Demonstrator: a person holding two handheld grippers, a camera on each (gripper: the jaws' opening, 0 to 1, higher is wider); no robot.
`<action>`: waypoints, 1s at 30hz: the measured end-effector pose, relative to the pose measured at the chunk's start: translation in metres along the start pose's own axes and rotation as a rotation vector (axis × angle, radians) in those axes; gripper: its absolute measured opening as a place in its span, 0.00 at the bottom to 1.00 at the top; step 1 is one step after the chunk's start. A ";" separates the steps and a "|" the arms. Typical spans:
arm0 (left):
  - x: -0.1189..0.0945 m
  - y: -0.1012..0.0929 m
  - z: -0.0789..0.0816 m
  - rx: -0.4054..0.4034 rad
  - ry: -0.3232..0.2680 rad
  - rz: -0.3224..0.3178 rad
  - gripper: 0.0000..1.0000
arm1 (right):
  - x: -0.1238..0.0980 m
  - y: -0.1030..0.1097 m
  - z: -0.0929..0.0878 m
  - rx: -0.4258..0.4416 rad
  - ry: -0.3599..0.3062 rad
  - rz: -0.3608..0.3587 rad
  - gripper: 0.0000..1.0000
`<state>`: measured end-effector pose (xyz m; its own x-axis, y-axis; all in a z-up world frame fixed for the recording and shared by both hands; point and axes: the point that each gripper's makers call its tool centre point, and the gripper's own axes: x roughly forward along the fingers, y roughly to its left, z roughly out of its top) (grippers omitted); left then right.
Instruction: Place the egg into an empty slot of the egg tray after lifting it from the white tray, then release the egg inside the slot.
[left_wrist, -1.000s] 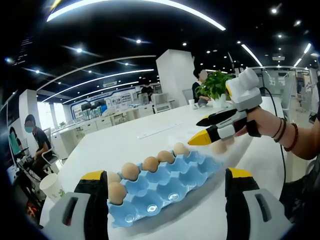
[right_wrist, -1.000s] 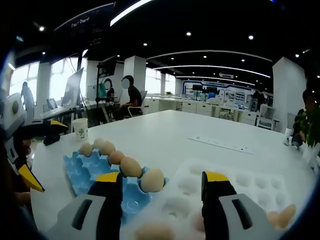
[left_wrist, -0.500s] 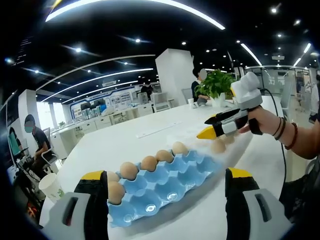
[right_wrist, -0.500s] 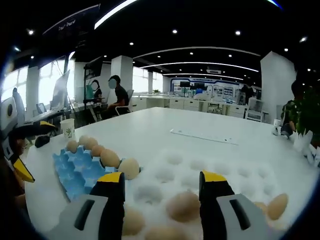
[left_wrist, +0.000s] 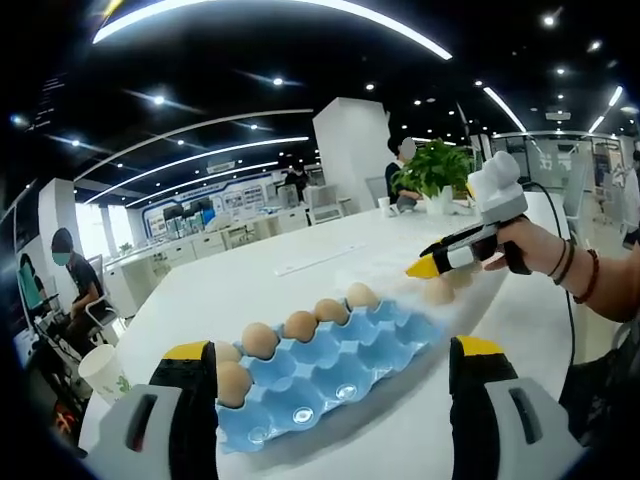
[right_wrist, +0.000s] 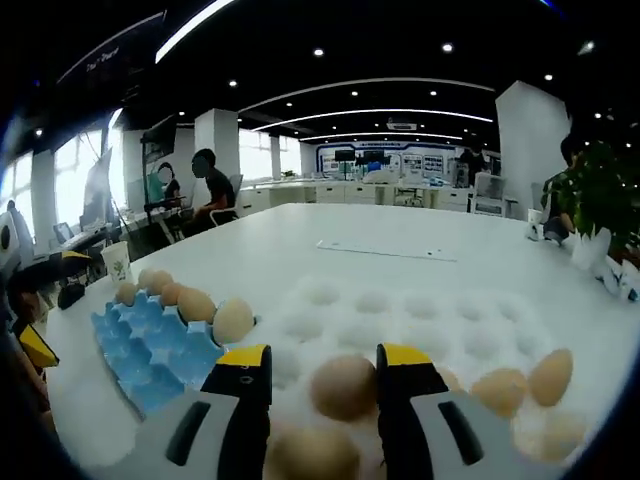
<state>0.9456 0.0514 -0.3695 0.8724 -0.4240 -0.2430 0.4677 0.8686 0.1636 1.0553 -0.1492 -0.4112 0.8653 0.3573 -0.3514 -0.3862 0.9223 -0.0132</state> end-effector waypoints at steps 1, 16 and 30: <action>0.000 0.000 0.000 0.002 0.001 0.000 0.99 | 0.000 -0.002 -0.002 -0.015 0.014 -0.017 0.37; 0.001 0.000 0.000 0.011 0.008 -0.010 0.99 | 0.003 -0.012 -0.009 0.027 0.154 -0.156 0.29; 0.001 0.003 0.000 0.008 0.008 -0.006 0.98 | 0.000 -0.012 -0.010 0.039 0.144 -0.131 0.27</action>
<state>0.9473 0.0536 -0.3696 0.8683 -0.4275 -0.2514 0.4745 0.8637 0.1700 1.0570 -0.1619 -0.4204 0.8520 0.2115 -0.4790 -0.2581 0.9656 -0.0328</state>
